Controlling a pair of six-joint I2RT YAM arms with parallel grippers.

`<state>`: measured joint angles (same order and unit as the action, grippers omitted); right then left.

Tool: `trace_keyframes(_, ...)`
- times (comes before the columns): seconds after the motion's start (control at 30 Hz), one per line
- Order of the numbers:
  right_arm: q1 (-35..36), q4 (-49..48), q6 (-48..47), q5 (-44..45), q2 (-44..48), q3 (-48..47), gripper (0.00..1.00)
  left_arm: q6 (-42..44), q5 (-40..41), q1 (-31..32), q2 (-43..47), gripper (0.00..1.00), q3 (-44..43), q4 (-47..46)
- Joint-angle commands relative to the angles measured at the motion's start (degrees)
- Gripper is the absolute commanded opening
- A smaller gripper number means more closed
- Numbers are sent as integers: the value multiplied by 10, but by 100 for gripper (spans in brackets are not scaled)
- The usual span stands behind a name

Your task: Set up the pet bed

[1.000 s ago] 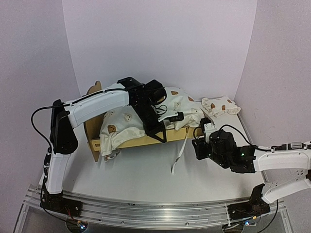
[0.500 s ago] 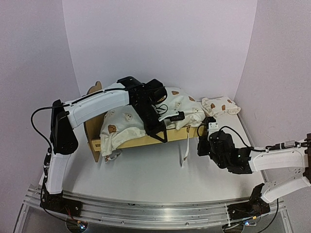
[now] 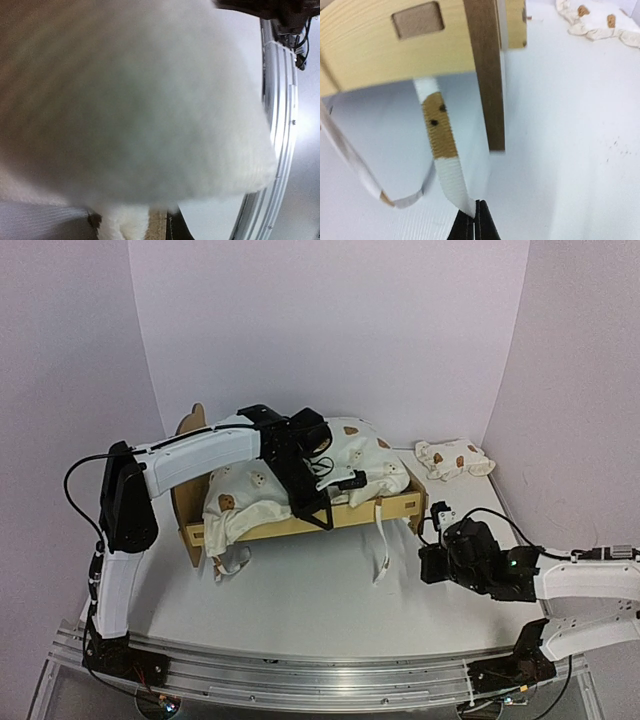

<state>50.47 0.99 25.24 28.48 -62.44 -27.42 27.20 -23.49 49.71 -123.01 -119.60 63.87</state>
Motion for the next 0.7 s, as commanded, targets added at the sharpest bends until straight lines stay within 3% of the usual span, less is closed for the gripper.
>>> trace_keyframes(0.0,-1,120,16,-143,11,-9,0,92,76,-31,101,0,51,-151)
trace_keyframes(0.3,1,106,2,-263,-120,-65,0,186,121,-48,92,0,213,-255)
trace_keyframes(0.5,2,113,-14,-322,-135,-91,0,231,142,-57,90,0,279,-294)
trace_keyframes(0.53,2,120,-14,-329,-134,-96,0,233,138,-57,93,4,283,-295)
trace_keyframes(0.67,2,148,-3,-372,-133,-131,0,233,101,-57,115,38,284,-282)
